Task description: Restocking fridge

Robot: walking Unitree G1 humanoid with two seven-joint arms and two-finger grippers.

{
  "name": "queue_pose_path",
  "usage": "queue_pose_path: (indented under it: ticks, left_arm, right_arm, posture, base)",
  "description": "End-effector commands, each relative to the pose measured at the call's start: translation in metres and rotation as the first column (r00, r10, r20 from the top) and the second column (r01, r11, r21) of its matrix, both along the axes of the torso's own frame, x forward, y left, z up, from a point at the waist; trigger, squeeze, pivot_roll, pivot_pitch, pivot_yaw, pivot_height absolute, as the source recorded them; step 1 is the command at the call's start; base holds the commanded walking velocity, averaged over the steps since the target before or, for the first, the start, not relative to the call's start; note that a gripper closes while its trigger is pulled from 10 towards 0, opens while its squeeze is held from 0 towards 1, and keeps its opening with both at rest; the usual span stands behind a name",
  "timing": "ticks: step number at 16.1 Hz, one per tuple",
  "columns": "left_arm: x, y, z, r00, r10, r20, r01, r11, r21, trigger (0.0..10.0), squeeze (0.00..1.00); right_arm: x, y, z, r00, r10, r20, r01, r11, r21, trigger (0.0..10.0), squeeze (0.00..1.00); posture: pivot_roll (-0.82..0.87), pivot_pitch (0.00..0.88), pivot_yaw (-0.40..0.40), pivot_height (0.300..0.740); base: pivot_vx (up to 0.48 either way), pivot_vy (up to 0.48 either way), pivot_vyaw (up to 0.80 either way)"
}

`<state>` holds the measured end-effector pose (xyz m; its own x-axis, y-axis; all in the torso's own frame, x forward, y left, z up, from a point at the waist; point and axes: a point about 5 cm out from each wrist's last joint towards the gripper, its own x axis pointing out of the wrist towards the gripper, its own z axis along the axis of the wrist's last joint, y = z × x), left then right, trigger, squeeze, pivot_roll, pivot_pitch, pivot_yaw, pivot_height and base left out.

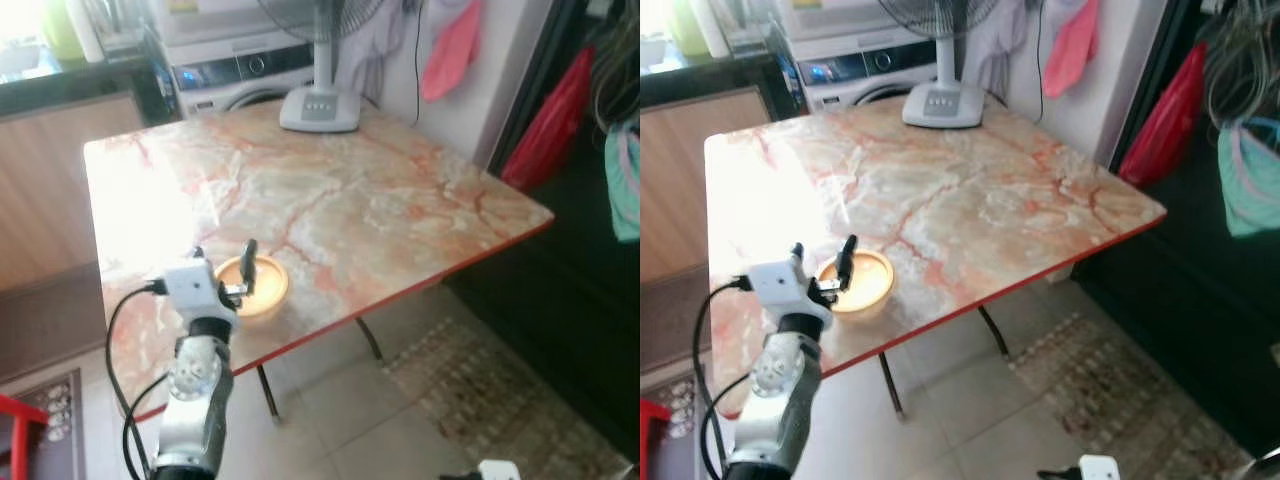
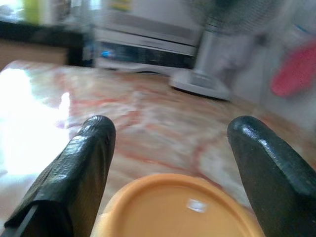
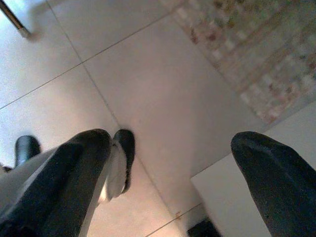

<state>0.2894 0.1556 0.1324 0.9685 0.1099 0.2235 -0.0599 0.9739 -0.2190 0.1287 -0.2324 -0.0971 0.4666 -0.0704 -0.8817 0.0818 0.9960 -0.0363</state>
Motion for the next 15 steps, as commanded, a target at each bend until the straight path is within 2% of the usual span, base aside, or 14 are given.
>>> queue_pose_path:
  ticks: [1, 3, 5, 7, 8, 10, 11, 14, 15]
  left_arm:
    - [-0.003, 0.019, -0.007, 0.997, 0.067, -0.046, -0.070, 0.995, -0.065, 10.0, 0.00]
    - [-0.005, 0.030, -0.007, 0.992, 0.109, -0.058, -0.117, 0.981, -0.155, 10.0, 0.00]
    - [-0.005, 0.036, -0.009, 0.989, 0.129, -0.075, -0.141, 0.971, -0.193, 10.0, 0.00]
    - [-0.002, 0.038, -0.013, 0.989, 0.108, -0.098, -0.128, 0.963, -0.235, 10.0, 0.00]
    - [0.000, 0.038, -0.015, 0.990, 0.092, -0.110, -0.118, 0.959, -0.256, 10.0, 1.00]
    - [0.004, 0.037, -0.013, 0.992, 0.069, -0.105, -0.092, 0.967, -0.236, 10.0, 1.00]
    - [0.008, 0.036, -0.015, 0.992, 0.039, -0.123, -0.070, 0.962, -0.262, 10.0, 1.00]
    - [0.020, 0.024, -0.025, 0.983, -0.068, -0.172, 0.019, 0.963, -0.271, 10.0, 1.00]
    - [0.024, 0.023, -0.027, 0.981, -0.072, -0.182, 0.020, 0.962, -0.273, 10.0, 0.00]
  right_arm:
    - [0.000, 0.007, -0.001, 1.000, 0.007, 0.000, -0.007, 1.000, 0.015, 10.0, 0.00]
    - [0.000, 0.007, -0.001, 1.000, 0.009, -0.001, -0.009, 1.000, 0.015, 10.0, 0.00]
    - [0.000, 0.007, -0.001, 1.000, 0.012, -0.002, -0.012, 1.000, 0.013, 10.0, 0.00]
    - [0.000, 0.007, -0.002, 1.000, 0.015, -0.003, -0.015, 1.000, 0.013, 10.0, 0.00]
    - [0.000, 0.007, -0.002, 1.000, 0.018, -0.004, -0.018, 1.000, 0.012, 10.0, 0.00]
    - [0.000, 0.006, -0.001, 1.000, 0.020, -0.004, -0.020, 1.000, 0.011, 10.0, 0.00]
    - [0.001, 0.006, -0.001, 1.000, 0.030, -0.007, -0.030, 1.000, 0.005, 10.0, 0.00]
    - [0.001, 0.006, -0.001, 0.999, 0.036, -0.007, -0.036, 0.999, 0.001, 10.0, 0.00]
    - [0.001, 0.006, -0.001, 0.999, 0.034, -0.007, -0.034, 0.999, 0.000, 10.0, 0.00]
  posture:
    - [0.05, 0.000, -0.010, 0.740]
    - [0.05, 0.000, -0.009, 0.740]
    - [0.05, 0.000, -0.009, 0.740]
    - [0.05, 0.000, -0.009, 0.740]
    - [0.05, 0.000, -0.008, 0.740]
    - [0.05, 0.000, -0.009, 0.740]
    - [0.05, 0.000, -0.013, 0.740]
    - [0.04, 0.000, -0.017, 0.740]
    - [0.03, 0.000, -0.016, 0.740]
  base:
    - [0.000, 0.000, 0.00]
    - [0.000, 0.000, 0.00]
    - [0.000, 0.000, 0.00]
    - [0.000, 0.000, 0.00]
    - [0.000, 0.000, 0.00]
    - [0.000, 0.000, 0.00]
    - [0.000, 0.000, 0.00]
    - [0.000, 0.000, 0.00]
    - [0.000, 0.000, 0.00]
